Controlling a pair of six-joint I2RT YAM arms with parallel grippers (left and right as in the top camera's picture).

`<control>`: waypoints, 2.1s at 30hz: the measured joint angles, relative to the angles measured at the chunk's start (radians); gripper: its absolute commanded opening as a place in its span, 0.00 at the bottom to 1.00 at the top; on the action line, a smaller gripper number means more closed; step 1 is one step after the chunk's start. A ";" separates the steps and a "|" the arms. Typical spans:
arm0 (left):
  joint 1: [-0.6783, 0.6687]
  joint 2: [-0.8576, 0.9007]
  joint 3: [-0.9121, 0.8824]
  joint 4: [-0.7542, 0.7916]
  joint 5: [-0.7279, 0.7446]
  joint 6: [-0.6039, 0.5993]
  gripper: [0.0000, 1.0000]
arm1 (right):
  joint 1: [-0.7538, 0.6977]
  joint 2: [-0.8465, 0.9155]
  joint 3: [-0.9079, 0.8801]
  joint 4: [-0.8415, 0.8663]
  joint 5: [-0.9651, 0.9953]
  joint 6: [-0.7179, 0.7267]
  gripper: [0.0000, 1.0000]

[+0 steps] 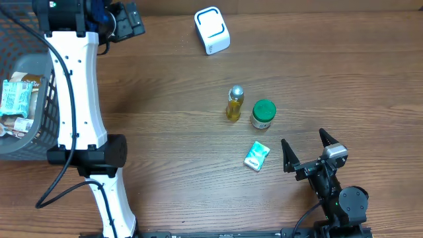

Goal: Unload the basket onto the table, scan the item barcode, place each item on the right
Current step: 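Raise the empty left gripper back over the grey basket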

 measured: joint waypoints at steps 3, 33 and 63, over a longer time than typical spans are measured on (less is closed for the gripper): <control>0.006 0.000 0.000 -0.006 -0.002 0.000 1.00 | 0.000 0.000 0.000 0.000 0.000 0.000 1.00; 0.007 0.000 0.000 0.021 -0.003 0.000 1.00 | 0.000 0.000 0.000 0.000 0.000 0.000 1.00; 0.007 0.000 0.000 0.038 -0.003 0.002 1.00 | 0.000 0.000 0.000 0.000 0.000 0.000 1.00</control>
